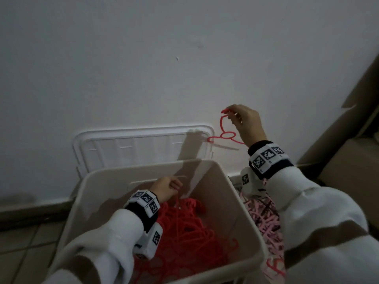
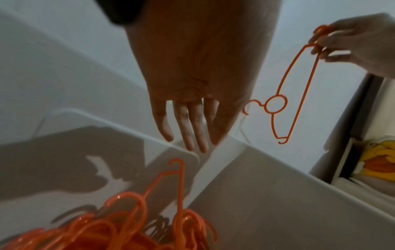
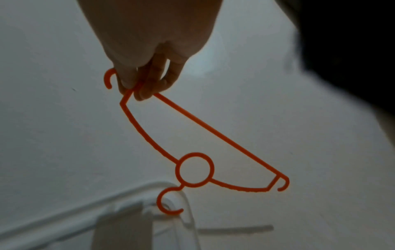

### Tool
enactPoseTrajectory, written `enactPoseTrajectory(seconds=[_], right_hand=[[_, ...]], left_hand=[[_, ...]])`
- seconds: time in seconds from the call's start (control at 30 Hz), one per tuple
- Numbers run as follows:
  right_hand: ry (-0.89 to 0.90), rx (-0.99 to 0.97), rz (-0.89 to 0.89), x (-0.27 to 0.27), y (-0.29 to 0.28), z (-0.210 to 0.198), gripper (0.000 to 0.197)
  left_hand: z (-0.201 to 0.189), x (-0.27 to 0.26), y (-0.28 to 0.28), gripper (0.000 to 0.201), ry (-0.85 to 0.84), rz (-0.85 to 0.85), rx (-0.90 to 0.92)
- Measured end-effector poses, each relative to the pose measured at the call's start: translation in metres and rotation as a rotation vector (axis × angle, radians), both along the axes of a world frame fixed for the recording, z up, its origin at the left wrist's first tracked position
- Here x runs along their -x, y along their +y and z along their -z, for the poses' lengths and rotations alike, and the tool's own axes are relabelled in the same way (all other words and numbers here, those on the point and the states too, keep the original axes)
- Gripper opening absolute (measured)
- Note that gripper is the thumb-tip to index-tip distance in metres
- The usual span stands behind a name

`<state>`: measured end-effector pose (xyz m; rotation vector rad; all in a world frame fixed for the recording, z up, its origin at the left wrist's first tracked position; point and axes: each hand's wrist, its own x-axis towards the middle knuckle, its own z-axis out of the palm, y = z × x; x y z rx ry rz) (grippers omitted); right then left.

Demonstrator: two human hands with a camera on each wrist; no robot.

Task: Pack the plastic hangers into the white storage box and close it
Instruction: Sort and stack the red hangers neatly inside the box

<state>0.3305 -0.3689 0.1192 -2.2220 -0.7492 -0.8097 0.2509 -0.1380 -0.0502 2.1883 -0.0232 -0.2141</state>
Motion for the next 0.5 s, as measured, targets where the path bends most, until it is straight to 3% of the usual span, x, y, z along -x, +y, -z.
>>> enactPoseTrajectory(seconds=[0.13,0.27,0.4,0.5], right_hand=[[-0.161,-0.053,-0.045,0.032,0.022,-0.041,0.019],[-0.174,-0.178,-0.067,0.06,0.055,-0.062,0.019],[0.006,-0.333,-0.119,0.069,0.086,-0.042,0.018],[0.226,-0.424,-0.1,0.066,0.103,-0.003,0.015]], left_hand=[[-0.023,0.017,0.012,0.029,-0.052,-0.034,-0.002],[-0.034,0.038,0.038,0.022,-0.08,-0.101,-0.027],[-0.032,0.056,0.066,0.02,-0.044,-0.192,-0.036],[-0.026,0.071,0.082,0.033,0.027,-0.287,-0.041]])
